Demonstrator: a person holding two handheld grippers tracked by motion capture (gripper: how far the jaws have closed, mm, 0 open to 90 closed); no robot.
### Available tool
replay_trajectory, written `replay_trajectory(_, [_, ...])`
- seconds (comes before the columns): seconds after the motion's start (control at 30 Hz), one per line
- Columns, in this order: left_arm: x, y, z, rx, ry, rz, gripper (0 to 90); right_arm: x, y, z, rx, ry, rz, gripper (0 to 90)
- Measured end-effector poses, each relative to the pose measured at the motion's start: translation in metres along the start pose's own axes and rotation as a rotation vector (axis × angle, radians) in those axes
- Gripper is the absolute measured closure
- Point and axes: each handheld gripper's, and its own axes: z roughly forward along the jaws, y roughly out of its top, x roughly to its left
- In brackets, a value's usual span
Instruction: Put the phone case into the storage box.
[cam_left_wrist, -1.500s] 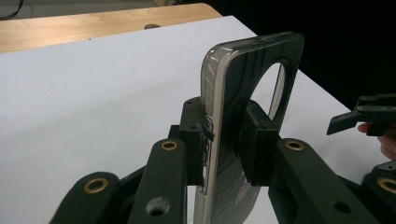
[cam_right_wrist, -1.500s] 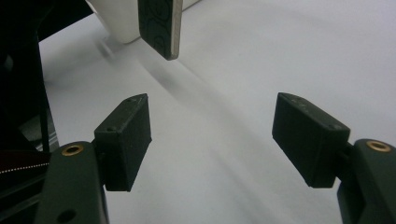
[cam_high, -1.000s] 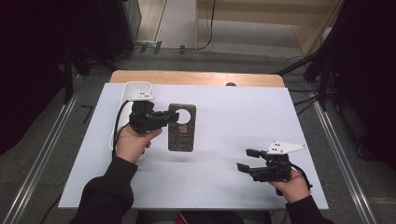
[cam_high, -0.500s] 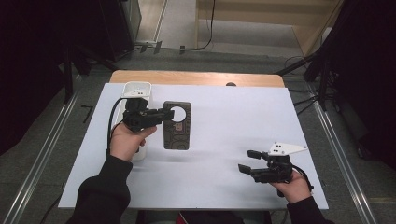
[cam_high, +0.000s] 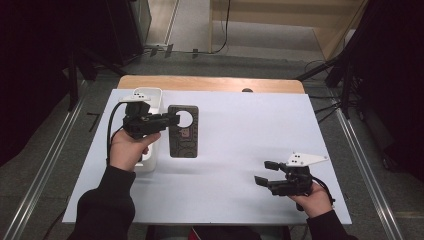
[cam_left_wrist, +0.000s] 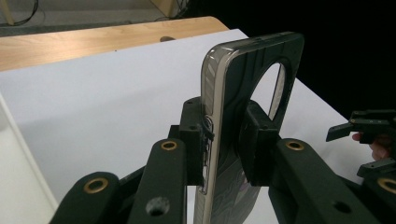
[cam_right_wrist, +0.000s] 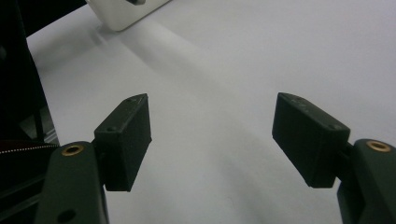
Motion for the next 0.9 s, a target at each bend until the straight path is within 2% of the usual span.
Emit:
replay_trajectory(0.37, [0.007, 0.005, -0.014, -0.025, 0.013, -0.009, 72.8, 0.0, 0.0, 0.001, 0.004, 0.005, -0.002, 27.1])
replay_trajectory(0.47, [0.009, 0.006, -0.017, -0.031, 0.014, -0.013, 72.8, 0.001, 0.0, 0.001, 0.007, 0.003, -0.001, 27.1])
replay_trajectory(0.57, [0.01, 0.008, -0.018, -0.029, 0.034, -0.006, 72.9, 0.001, 0.0, 0.001, 0.008, 0.004, -0.005, 27.1])
replay_trajectory(0.9, [0.019, 0.015, -0.024, -0.045, 0.04, -0.016, 72.8, 0.001, 0.0, 0.003, 0.001, 0.007, -0.004, 27.1])
